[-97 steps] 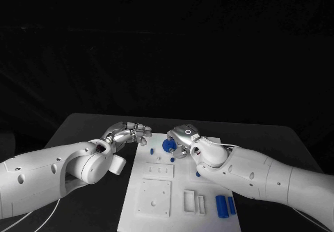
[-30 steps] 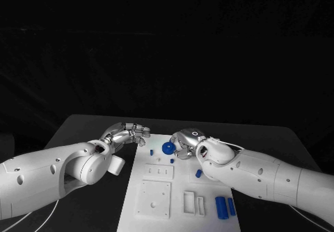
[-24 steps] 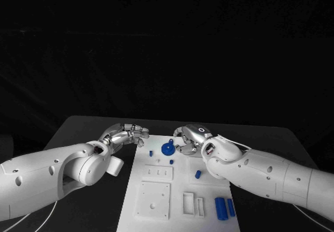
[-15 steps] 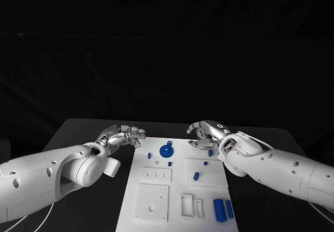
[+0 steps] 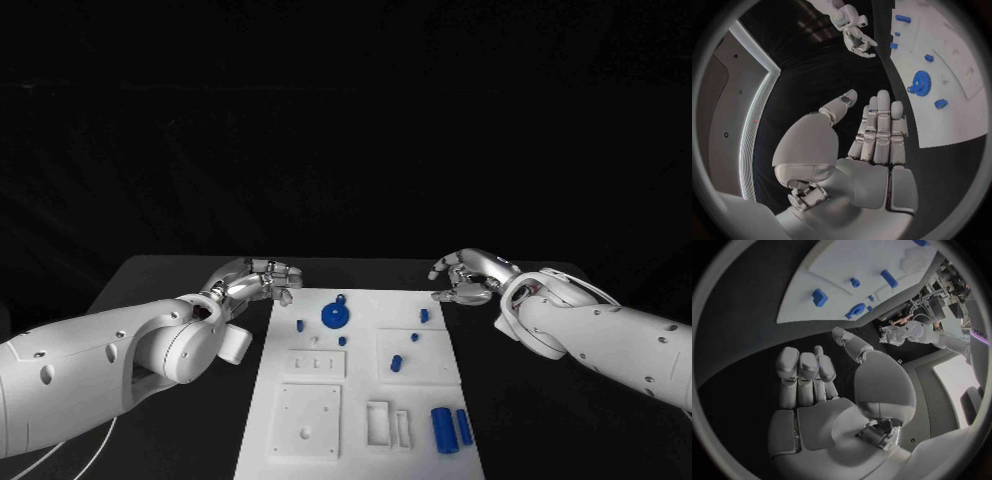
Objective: Assemble the parts on the task board
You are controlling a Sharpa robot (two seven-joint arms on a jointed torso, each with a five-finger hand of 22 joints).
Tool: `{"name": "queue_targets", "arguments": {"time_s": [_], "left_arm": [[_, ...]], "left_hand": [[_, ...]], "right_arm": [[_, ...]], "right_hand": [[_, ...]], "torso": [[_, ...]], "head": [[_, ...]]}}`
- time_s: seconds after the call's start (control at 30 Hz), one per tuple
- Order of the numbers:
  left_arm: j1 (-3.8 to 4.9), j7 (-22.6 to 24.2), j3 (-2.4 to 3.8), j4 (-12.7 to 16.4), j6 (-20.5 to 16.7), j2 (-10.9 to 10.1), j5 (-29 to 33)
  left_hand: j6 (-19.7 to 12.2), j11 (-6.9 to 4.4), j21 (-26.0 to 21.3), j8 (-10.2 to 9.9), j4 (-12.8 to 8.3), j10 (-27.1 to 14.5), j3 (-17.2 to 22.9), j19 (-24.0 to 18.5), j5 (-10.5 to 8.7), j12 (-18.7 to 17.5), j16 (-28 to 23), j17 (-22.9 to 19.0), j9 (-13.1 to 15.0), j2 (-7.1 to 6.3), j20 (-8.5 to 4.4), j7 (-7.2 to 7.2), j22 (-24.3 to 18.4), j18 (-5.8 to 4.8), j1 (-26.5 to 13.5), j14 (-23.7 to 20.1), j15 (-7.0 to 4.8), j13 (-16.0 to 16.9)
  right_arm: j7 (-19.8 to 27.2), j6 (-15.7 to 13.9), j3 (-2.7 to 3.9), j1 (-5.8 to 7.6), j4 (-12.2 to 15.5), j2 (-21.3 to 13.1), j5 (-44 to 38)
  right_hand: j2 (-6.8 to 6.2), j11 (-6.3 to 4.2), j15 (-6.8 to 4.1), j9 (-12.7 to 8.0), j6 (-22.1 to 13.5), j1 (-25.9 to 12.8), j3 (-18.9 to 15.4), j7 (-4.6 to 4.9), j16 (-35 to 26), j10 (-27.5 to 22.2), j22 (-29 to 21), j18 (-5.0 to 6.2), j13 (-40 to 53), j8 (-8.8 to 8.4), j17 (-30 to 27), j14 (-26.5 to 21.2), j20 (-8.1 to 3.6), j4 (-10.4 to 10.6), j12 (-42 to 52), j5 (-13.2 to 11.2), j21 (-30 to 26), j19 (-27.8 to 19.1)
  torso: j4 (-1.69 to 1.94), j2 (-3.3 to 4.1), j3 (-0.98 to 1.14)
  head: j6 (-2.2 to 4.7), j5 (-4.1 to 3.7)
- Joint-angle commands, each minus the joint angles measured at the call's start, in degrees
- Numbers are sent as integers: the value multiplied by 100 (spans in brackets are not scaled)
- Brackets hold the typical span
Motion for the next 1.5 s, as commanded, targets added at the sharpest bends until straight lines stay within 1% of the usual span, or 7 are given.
{"name": "queue_targets", "arguments": {"time_s": [0.03,0.3,0.37,0.6,0.83,1.33,1.5], "left_arm": [[-20,102,2,-17,142,30,38],[-33,117,2,-36,149,52,58],[-35,123,2,-34,151,58,58],[-48,120,2,-28,177,65,59],[-55,117,2,-27,181,61,59],[-55,116,2,-26,190,62,59],[-55,115,2,-31,190,62,59]], "left_hand": [[37,18,26,-31,3,33,15,-23,-38,29,-24,-7,1,-16,-24,-2,-10,46,-59,-20,-11,2],[28,64,29,-42,-12,-65,12,-35,-41,-41,-30,-10,-2,-24,-23,7,-19,44,-64,-34,-7,-29],[22,78,29,-47,-16,-93,11,-39,-43,-62,-31,-10,-3,-32,-22,11,-22,43,-65,-37,-5,-37],[19,91,30,-50,-19,-117,11,-41,-46,-80,-33,-11,-4,-36,-20,13,-24,43,-65,-40,-2,-42],[19,92,30,-51,-20,-118,12,-43,-46,-83,-34,-12,-4,-35,-20,13,-25,43,-64,-41,-1,-42],[20,93,31,-51,-22,-118,14,-45,-46,-86,-34,-12,-3,-33,-19,12,-27,43,-60,-42,-1,-41],[21,93,32,-50,-22,-116,15,-45,-46,-86,-33,-12,-3,-31,-18,12,-28,43,-59,-41,0,-40]], "right_arm": [[242,272,-2,-59,-154,13,165],[207,324,-3,-182,-402,155,176],[201,323,-4,-228,-480,209,176],[185,348,-4,-345,-700,385,169],[204,423,-5,-445,-738,453,169],[178,414,-14,-465,-764,576,148],[150,411,-21,-468,-774,618,113]], "right_hand": [[49,2,-10,-7,-1,25,-30,-15,-23,-26,88,761,480,-14,2,-31,20,-36,-18,7,-16,-20],[44,-5,-17,-23,-30,38,-106,-23,-40,-53,85,761,465,-38,7,-29,49,-85,-43,24,-21,-35],[38,-5,-17,-29,-44,35,-125,-22,-46,-70,84,761,456,-46,7,-31,55,-91,-60,19,-23,-39],[30,0,-12,-49,-104,41,-173,-16,-65,-130,80,761,428,-83,12,-42,71,-113,-115,23,-36,-58],[38,2,-10,-54,-117,60,-191,-14,-73,-147,79,761,422,-91,15,-47,76,-135,-128,33,-42,-67],[88,2,-10,-53,-94,64,-220,-15,-78,-140,80,761,430,-79,24,-49,85,-141,-114,18,-46,-76],[152,-6,-17,-58,-61,112,-186,-23,-83,-115,79,761,441,-68,38,-39,92,-137,-88,-178,-48,-74]], "torso": [[-42,-38,46],[-69,-50,93],[-61,-47,78],[-48,-48,69],[-50,-50,53],[-52,-55,42],[-46,-55,41]], "head": [[-20,-10],[-45,2],[-54,-4],[-92,6],[-128,31],[-148,12],[-146,11]]}}
